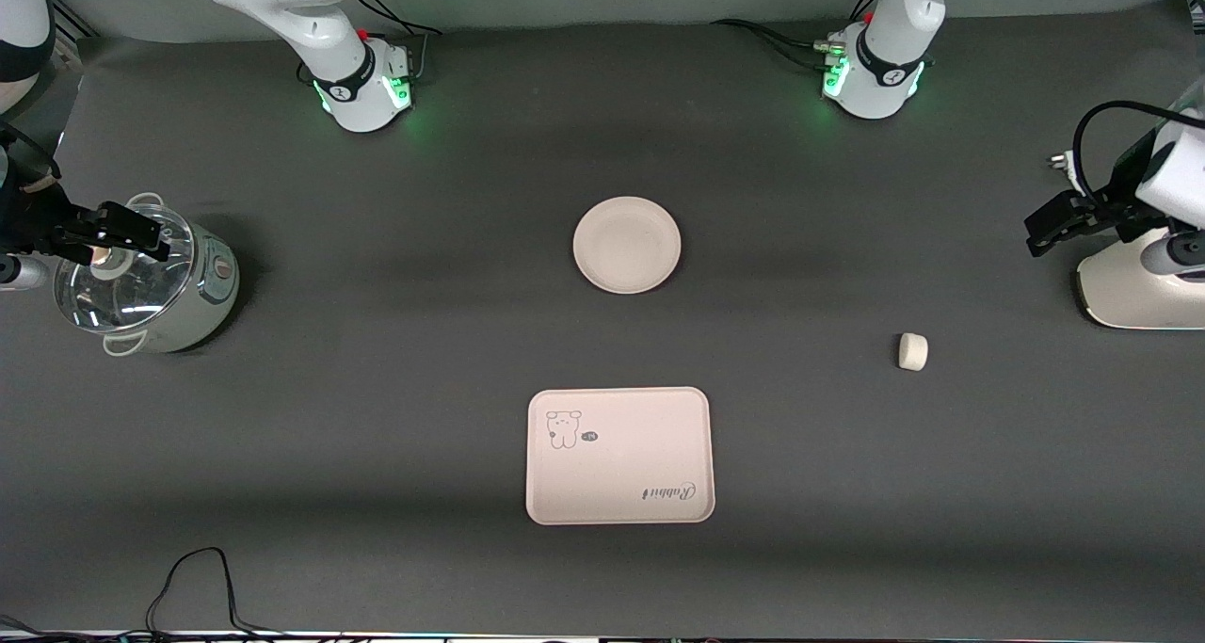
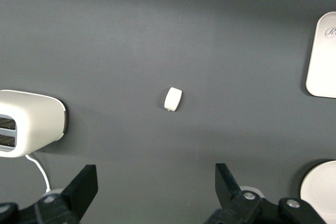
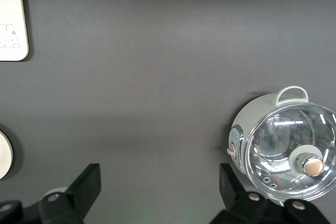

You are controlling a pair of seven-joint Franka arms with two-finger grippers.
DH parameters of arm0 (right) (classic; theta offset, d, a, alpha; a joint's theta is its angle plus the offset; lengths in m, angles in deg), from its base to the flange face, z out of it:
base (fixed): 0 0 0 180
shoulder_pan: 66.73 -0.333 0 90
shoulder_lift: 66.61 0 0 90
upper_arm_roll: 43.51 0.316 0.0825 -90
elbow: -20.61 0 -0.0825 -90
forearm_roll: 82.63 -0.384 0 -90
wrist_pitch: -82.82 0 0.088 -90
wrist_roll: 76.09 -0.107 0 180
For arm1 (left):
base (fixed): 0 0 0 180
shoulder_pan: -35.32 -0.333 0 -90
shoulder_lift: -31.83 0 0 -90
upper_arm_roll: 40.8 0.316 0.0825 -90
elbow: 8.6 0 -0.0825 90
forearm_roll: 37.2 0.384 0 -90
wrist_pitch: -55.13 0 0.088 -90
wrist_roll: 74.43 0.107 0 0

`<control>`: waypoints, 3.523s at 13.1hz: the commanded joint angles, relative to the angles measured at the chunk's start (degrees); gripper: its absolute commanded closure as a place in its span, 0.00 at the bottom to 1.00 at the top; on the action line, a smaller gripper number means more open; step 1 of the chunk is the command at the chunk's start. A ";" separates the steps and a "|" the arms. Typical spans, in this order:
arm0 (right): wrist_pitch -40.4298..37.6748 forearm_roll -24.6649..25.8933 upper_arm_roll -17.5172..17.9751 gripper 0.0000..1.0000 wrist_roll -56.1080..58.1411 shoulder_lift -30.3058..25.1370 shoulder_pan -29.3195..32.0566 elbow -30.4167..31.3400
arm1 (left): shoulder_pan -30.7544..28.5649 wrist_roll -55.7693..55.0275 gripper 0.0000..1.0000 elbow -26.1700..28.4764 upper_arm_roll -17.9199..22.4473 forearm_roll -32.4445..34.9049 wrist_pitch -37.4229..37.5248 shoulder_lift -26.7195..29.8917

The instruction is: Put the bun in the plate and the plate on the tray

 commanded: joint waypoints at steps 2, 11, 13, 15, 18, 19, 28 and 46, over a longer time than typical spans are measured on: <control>-0.17 0.54 -0.10 0.00 1.26 -0.24 -0.02 0.01 | 0.36 1.52 0.00 2.91 0.35 0.20 0.77 -0.28; -0.34 0.54 -0.10 0.00 1.26 -0.07 -0.02 0.01 | -0.44 1.61 0.00 16.90 0.79 -0.16 -13.98 -10.53; -0.34 0.54 -0.10 0.00 1.26 -0.07 -0.02 0.01 | -0.52 1.61 0.00 16.64 0.70 -0.51 -17.24 -15.72; -0.34 0.54 -0.10 0.00 1.26 0.02 -0.02 0.01 | -0.52 1.61 0.01 16.90 0.70 -2.43 -22.14 -20.47; -0.34 0.54 -0.10 0.00 1.35 0.02 -0.02 0.01 | -0.44 1.61 0.02 17.60 0.61 -2.88 -28.65 -25.92; -0.34 0.54 -0.10 0.00 1.35 0.02 -0.02 0.01 | -0.44 1.69 0.02 18.91 0.61 -2.88 -31.98 -26.90; -0.34 0.54 -0.10 0.00 1.35 0.11 0.07 0.10 | -0.52 1.78 0.18 20.16 0.44 -4.81 -37.29 -30.86; -0.34 0.54 -0.10 0.00 1.35 0.19 0.07 0.19 | -4.04 2.40 0.58 11.65 1.41 -3.94 -2.26 0.06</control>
